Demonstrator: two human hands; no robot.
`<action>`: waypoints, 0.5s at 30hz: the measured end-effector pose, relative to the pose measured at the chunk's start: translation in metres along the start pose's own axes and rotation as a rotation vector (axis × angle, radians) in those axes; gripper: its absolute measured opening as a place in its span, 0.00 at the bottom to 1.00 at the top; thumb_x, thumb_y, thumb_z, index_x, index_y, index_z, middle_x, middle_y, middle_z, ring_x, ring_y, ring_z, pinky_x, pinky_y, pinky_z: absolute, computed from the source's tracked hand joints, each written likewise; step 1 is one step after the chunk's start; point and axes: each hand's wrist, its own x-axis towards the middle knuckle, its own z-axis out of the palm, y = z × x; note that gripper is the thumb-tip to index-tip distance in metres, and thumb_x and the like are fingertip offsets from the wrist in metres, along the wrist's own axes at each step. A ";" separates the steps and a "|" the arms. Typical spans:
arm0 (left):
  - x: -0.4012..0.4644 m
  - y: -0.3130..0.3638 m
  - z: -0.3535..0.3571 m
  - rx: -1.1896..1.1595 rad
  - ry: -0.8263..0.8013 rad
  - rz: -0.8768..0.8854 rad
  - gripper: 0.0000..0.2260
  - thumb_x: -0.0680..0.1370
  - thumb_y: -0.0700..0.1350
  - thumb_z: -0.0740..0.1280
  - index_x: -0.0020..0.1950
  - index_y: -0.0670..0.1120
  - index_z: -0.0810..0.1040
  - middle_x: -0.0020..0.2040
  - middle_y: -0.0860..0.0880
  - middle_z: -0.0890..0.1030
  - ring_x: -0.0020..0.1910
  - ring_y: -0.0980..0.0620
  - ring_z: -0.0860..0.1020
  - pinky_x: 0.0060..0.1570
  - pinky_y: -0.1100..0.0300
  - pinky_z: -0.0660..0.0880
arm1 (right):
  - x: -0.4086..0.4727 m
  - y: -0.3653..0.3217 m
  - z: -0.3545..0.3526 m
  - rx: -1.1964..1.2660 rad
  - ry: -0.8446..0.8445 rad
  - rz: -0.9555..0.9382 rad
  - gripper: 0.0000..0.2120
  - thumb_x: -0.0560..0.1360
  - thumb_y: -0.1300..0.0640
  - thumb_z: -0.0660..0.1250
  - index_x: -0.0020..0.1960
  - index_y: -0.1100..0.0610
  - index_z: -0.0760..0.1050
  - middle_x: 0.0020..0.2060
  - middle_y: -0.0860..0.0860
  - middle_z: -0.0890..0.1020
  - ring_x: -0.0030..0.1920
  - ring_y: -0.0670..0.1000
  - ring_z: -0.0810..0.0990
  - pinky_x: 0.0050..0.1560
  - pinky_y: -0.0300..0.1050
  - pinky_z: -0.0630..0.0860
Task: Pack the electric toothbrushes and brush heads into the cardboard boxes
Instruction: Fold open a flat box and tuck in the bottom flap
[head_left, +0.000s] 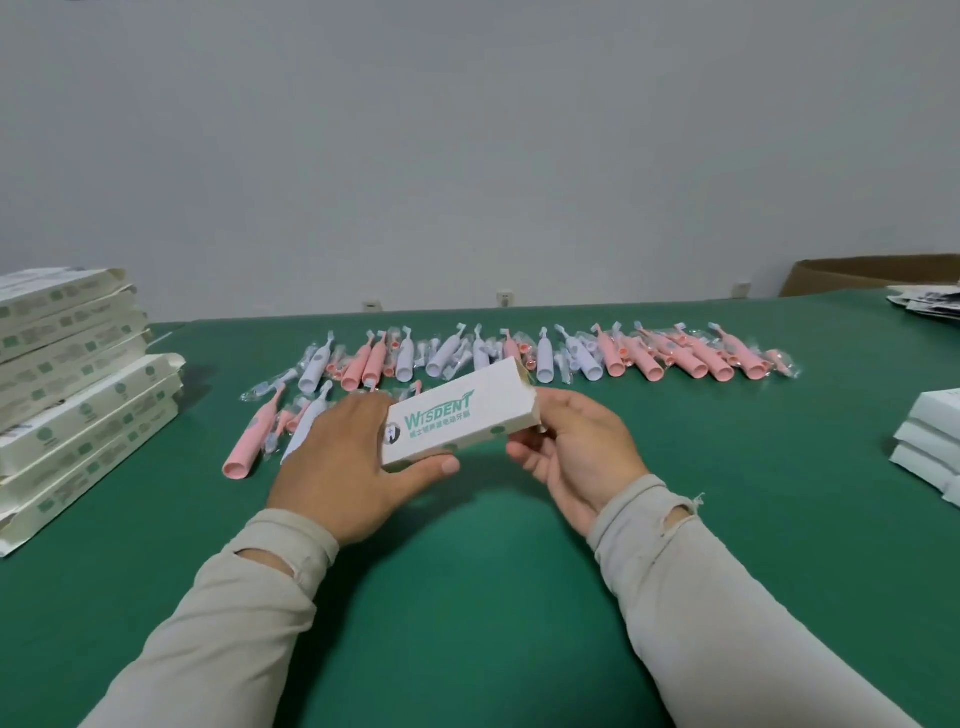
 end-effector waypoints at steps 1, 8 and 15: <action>0.004 0.000 -0.002 0.013 -0.001 0.029 0.35 0.63 0.82 0.55 0.57 0.57 0.69 0.51 0.56 0.72 0.50 0.52 0.71 0.48 0.52 0.72 | 0.000 0.002 0.000 -0.029 -0.034 0.016 0.09 0.82 0.65 0.61 0.51 0.60 0.79 0.37 0.55 0.86 0.29 0.47 0.81 0.29 0.40 0.77; 0.011 -0.018 0.008 -0.070 0.038 0.143 0.31 0.64 0.77 0.63 0.59 0.59 0.72 0.50 0.59 0.73 0.48 0.56 0.71 0.44 0.56 0.70 | 0.010 0.004 -0.006 -0.355 0.049 -0.331 0.09 0.76 0.62 0.72 0.41 0.50 0.84 0.37 0.45 0.85 0.34 0.40 0.78 0.36 0.35 0.73; 0.011 -0.030 0.004 -0.034 0.082 0.097 0.34 0.64 0.76 0.65 0.62 0.55 0.75 0.54 0.55 0.76 0.51 0.54 0.70 0.50 0.55 0.69 | 0.008 0.006 -0.003 -0.427 -0.084 -0.421 0.07 0.77 0.55 0.68 0.42 0.50 0.82 0.33 0.45 0.82 0.36 0.42 0.80 0.36 0.39 0.78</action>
